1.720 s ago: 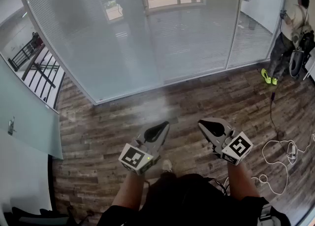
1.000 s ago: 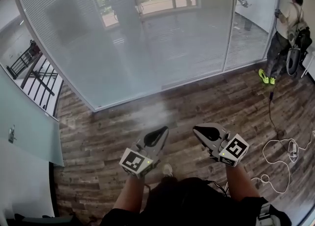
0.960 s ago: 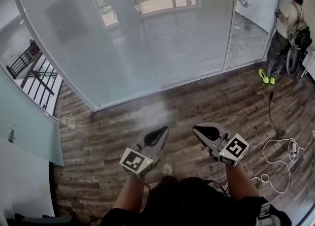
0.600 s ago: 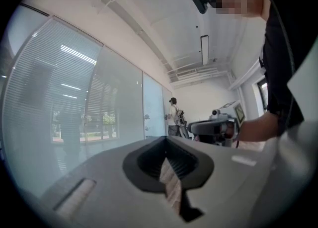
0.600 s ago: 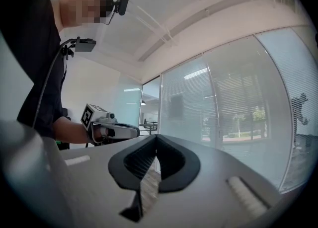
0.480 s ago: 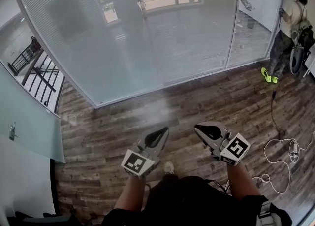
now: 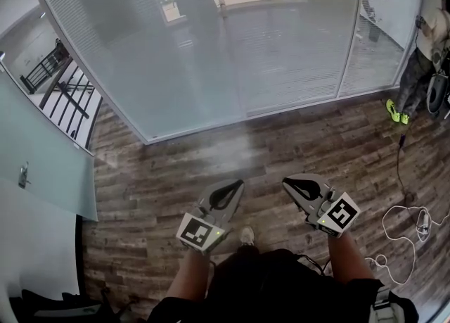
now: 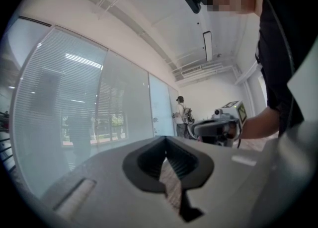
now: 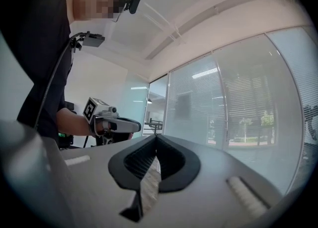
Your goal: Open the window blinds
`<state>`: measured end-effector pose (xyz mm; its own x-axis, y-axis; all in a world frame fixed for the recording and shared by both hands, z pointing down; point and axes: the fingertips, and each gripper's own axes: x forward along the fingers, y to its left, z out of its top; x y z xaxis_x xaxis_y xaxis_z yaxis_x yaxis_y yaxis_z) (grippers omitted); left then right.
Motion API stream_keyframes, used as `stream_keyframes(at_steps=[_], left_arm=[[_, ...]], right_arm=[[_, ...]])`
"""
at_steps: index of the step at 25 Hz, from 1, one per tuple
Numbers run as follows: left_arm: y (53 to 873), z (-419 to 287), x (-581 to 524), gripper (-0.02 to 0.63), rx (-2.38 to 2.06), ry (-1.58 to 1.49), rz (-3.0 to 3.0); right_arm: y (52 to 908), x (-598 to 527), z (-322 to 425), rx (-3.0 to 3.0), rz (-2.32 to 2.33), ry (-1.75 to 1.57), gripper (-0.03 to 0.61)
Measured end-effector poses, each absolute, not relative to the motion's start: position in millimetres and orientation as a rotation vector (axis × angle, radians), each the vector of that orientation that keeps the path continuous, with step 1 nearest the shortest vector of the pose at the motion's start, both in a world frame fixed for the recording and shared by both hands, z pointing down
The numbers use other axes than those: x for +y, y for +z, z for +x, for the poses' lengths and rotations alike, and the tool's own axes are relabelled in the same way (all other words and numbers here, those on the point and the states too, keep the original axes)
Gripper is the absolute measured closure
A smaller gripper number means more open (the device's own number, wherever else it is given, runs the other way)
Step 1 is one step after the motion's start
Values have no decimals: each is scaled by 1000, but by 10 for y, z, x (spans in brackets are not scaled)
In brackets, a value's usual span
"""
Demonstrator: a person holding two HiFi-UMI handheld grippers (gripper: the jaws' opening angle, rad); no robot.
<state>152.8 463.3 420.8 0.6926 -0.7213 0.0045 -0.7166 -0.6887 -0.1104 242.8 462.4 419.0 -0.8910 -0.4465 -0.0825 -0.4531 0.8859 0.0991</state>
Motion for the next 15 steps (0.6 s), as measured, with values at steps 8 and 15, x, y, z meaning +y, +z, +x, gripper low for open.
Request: stream_keyframes(at_steps=[8, 15], left_arm=[[4174, 1407, 4375, 611, 1189, -59, -2806], [4197, 1294, 4056, 611, 1191, -47, -2834]], right_arm=[[4070, 4346, 2197, 2986, -658, 242, 572], [4031, 4045, 2017, 3004, -604, 248, 572]])
